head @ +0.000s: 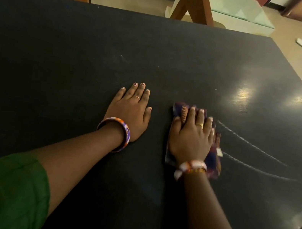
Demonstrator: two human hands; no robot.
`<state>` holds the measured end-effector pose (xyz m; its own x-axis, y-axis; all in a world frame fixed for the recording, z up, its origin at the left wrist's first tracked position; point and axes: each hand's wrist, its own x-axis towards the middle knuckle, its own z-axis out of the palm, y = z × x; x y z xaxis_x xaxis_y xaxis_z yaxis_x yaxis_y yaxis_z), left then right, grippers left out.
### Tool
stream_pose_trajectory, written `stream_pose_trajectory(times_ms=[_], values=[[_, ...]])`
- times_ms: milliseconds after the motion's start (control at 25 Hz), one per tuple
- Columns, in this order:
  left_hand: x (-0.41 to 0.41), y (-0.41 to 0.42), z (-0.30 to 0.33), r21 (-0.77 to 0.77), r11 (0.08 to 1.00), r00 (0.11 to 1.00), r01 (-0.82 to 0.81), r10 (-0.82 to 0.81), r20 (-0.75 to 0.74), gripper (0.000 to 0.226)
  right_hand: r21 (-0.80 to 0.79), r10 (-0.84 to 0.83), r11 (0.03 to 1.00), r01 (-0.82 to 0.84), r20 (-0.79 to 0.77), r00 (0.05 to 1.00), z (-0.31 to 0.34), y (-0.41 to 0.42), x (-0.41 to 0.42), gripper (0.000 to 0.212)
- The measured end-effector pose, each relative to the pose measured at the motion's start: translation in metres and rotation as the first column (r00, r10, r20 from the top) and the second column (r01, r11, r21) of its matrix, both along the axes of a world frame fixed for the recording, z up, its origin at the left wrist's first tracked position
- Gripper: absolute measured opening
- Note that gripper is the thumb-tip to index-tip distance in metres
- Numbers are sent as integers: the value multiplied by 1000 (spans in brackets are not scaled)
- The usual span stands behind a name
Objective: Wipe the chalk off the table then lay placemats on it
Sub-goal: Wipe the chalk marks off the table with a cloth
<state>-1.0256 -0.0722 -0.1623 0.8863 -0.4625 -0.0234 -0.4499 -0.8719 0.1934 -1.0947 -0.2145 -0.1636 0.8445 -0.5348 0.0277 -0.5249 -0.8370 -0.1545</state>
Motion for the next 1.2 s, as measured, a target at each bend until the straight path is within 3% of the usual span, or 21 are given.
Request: stream_pose_trajectory(times_ms=[240, 480, 760, 1000, 1200], values=[[2, 2, -1, 7, 1000, 1000, 12, -12, 10, 56, 122, -137, 983, 135, 7, 991, 5, -61, 89, 60], [2, 3, 1, 11, 1000, 1000, 20, -20, -17, 56, 57, -64, 996, 63, 16, 998, 3, 25, -63, 58], [4, 2, 0, 42, 999, 999, 32, -32, -9, 56, 92, -208, 973, 211, -43, 977, 9, -69, 16, 58], [1, 3, 2, 36, 999, 1000, 28, -27, -7, 56, 30, -118, 993, 118, -10, 993, 5, 14, -96, 57], [3, 4, 2, 36, 999, 999, 37, -37, -6, 55, 93, -220, 971, 219, -1, 975, 7, -52, -3, 58]])
